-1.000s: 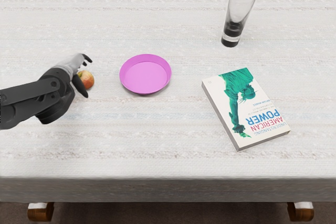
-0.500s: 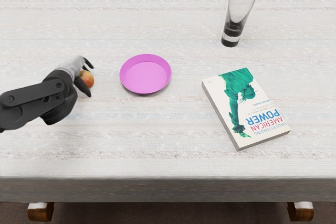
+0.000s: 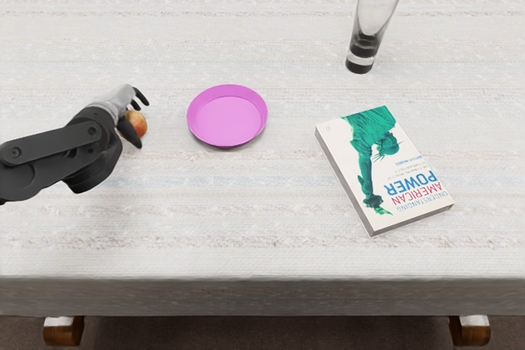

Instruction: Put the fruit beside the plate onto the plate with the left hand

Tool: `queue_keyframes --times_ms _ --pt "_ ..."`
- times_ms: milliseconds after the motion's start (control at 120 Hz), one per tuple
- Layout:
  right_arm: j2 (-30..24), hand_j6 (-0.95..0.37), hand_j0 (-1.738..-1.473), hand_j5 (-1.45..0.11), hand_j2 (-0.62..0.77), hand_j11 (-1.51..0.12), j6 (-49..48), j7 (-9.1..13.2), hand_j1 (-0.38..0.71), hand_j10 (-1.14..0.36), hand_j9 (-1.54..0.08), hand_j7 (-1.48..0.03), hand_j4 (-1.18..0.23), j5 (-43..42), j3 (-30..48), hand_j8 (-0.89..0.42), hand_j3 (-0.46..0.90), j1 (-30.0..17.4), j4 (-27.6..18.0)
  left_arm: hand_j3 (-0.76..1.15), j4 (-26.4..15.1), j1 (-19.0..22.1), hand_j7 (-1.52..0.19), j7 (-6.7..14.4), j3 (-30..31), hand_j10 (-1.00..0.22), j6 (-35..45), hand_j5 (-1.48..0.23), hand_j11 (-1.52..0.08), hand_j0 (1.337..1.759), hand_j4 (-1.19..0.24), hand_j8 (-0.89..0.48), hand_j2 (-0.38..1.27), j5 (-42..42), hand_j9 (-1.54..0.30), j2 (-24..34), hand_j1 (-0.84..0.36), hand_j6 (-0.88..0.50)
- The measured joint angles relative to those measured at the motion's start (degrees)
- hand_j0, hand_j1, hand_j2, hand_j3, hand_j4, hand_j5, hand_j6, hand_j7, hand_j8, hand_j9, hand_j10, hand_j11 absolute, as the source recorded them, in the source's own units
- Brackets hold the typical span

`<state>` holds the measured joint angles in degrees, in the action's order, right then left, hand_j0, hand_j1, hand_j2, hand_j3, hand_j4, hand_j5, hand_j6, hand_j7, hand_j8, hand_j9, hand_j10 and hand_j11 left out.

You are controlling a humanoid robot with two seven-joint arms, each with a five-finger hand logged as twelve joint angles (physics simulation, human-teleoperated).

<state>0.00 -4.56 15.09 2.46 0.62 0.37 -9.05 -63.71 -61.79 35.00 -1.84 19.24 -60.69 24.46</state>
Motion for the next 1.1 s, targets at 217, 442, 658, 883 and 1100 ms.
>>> queue_keyframes --times_ms 217,442,658,883,1100 --pt "0.0 0.0 -1.658 0.0 0.0 0.0 0.0 0.0 -0.35 0.0 0.0 0.0 0.0 0.0 0.0 0.0 0.0 0.1 0.0 0.02 -0.2 0.0 -0.57 0.0 0.0 -0.44 0.0 -0.57 -0.57 1.653 -0.44 -0.44 0.09 0.0 -0.57 0.3 -0.17 -0.44" --pt "0.0 0.0 -1.658 0.0 0.0 0.0 0.0 0.0 -0.35 0.0 0.0 0.0 0.0 0.0 0.1 0.0 0.0 0.1 0.0 0.01 -0.1 0.2 -0.62 0.0 0.0 -0.48 -0.1 -0.62 -0.62 1.656 -0.48 -0.48 0.1 0.1 -0.62 0.3 -0.22 -0.48" --pt "0.0 0.0 -1.658 0.0 0.0 0.0 0.0 0.0 -0.35 0.0 0.0 0.0 0.0 0.0 0.1 0.0 0.0 0.1 0.0 0.0 -0.1 0.1 -0.72 0.0 0.0 -0.56 -0.1 -0.71 -0.72 1.656 -0.56 -0.45 0.19 0.3 -0.72 0.3 -0.26 -0.48" --pt "0.0 0.0 -1.658 0.0 0.0 0.0 0.1 0.0 -0.35 0.0 0.0 0.0 0.0 0.0 0.1 0.0 0.0 0.1 0.0 0.0 -0.1 0.1 -0.81 0.0 0.0 -0.62 -0.4 -0.8 -0.82 1.655 -0.63 -0.42 0.28 0.5 -0.82 0.4 -0.29 -0.46" --pt "0.0 0.0 -1.658 0.0 0.0 0.0 0.1 0.0 -0.35 0.0 0.0 0.0 0.0 0.0 0.1 0.0 0.0 0.2 0.0 0.0 -0.2 -0.1 -0.88 0.0 -0.2 -0.65 -0.6 -0.88 -0.89 1.654 -0.67 -0.4 0.37 0.9 -0.89 0.5 -0.3 -0.44"
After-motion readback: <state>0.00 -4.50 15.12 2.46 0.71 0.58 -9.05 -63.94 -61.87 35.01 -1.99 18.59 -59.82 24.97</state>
